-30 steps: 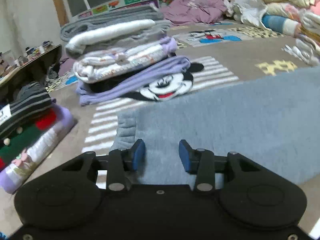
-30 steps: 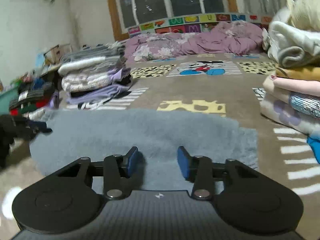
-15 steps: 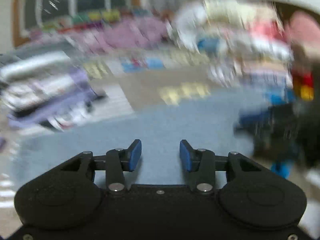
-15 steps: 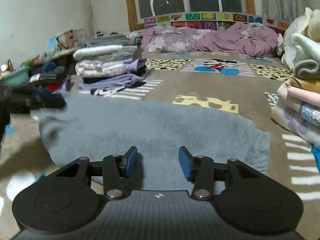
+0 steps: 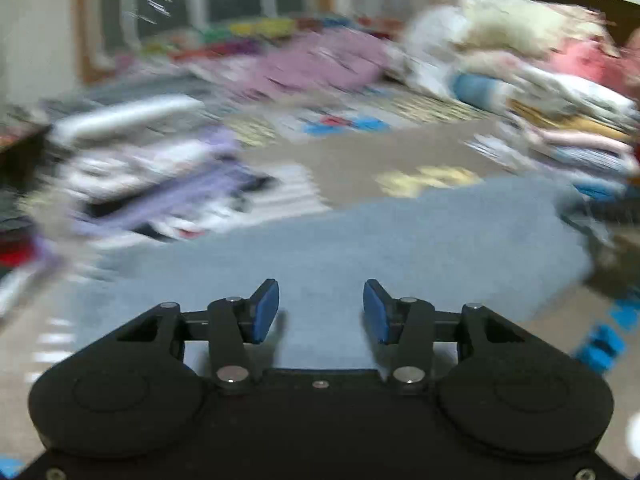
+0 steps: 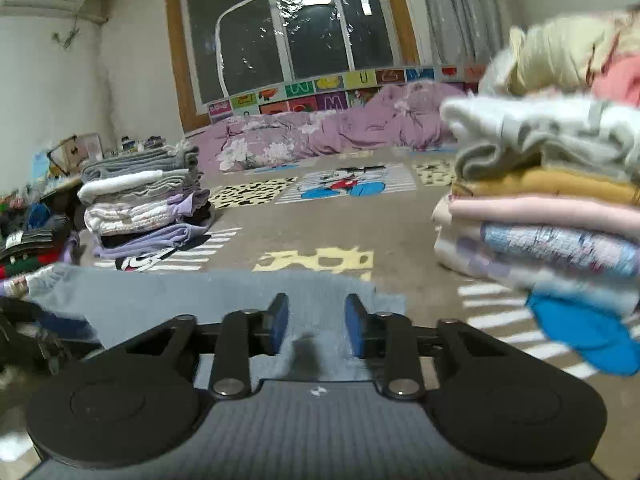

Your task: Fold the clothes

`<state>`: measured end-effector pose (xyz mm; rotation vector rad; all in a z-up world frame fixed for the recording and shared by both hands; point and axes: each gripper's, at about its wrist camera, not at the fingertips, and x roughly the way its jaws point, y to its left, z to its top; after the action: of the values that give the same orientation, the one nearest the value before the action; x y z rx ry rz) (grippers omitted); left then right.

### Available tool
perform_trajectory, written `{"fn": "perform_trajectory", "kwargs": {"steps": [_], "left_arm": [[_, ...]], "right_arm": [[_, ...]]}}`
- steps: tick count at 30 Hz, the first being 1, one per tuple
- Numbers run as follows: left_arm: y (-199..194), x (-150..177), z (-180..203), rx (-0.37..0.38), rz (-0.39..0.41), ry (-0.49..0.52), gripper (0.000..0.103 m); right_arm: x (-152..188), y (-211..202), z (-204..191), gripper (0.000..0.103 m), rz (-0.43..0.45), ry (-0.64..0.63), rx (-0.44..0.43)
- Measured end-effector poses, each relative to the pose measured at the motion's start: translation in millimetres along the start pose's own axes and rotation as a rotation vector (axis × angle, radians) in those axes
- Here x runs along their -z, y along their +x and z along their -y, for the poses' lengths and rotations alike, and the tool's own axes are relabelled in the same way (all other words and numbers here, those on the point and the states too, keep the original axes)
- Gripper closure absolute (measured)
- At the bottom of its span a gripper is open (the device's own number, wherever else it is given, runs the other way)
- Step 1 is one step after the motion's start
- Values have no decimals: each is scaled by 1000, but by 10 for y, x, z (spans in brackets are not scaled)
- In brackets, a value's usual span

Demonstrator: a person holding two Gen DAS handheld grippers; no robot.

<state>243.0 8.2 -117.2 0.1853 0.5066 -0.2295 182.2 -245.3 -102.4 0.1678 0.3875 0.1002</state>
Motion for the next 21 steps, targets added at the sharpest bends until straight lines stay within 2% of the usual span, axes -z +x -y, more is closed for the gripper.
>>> {"fn": "perform_trajectory", "kwargs": {"steps": [1, 2, 3, 6, 8, 11, 13, 18, 21], "left_arm": [[64, 73, -78, -23, -26, -20, 52], [129, 145, -156, -46, -51, -41, 45], [193, 218, -235, -69, -77, -61, 43], [32, 147, -444, -36, -47, -149, 42], [-177, 89, -594, -28, 31, -219, 40], [-360, 109, -885, -27, 32, -385, 33], [-460, 179, -1107, -30, 35, -540, 28], [-481, 428, -1392, 52, 1, -836, 27], [-485, 578, -1547, 106, -20, -1007, 27]], "right_arm": [[39, 60, 29, 62, -45, 5, 10], [79, 120, 58, 59, -90, 10, 20], [113, 176, 88, 58, -131, 18, 29], [71, 149, 133, 58, -126, 51, 24], [85, 75, 114, 57, -100, 42, 24], [86, -80, 122, 57, -57, 73, 17], [77, -164, 215, 55, -41, 144, 15], [154, -197, 513, 50, -67, 394, 11], [239, -211, 645, 47, -82, 537, -47]]}}
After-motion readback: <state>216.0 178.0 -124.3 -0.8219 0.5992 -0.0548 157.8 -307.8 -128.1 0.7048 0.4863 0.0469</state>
